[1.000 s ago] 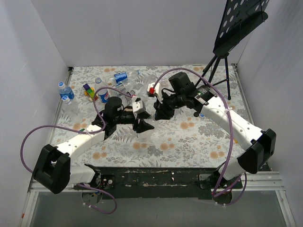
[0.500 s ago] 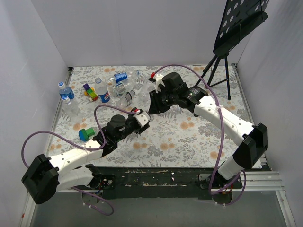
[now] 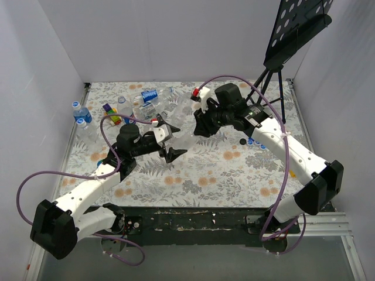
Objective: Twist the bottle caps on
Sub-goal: Screw the bottle cap onto the plastic bottle.
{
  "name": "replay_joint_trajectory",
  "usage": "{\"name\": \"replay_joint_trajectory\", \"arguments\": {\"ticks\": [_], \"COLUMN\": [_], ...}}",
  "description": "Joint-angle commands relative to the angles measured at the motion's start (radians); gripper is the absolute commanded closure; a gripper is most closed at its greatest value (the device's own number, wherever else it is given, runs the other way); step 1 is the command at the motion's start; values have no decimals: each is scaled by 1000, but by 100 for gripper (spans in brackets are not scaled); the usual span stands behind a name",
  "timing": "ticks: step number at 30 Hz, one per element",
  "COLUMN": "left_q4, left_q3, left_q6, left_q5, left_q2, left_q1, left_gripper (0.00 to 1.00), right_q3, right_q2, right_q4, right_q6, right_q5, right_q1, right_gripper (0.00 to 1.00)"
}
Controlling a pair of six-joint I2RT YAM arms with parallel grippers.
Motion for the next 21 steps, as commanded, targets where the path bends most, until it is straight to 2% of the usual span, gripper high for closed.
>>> {"name": "replay_joint_trajectory", "arguments": {"ticks": [1, 4, 9, 21], "left_q4": [-8, 17, 40, 32], "left_q3": [31, 28, 25, 54], "left_q6": [-81, -105, -131, -165], "left_q5": [261, 283, 306, 389], "left_q2": [9, 20, 32, 102], "left_q1": [29, 32, 35, 35], "left_gripper": [16, 16, 17, 25], "right_q3": [14, 17, 23, 60], "right_q2": [-58, -60, -58, -38], "right_q4": [-10, -32, -61, -116], "right_q6": [-224, -301, -390, -474], "right_q5": [-229, -347, -450, -517], "right_q1": [1, 1, 2, 16], "right_gripper": [99, 99, 99, 99]}}
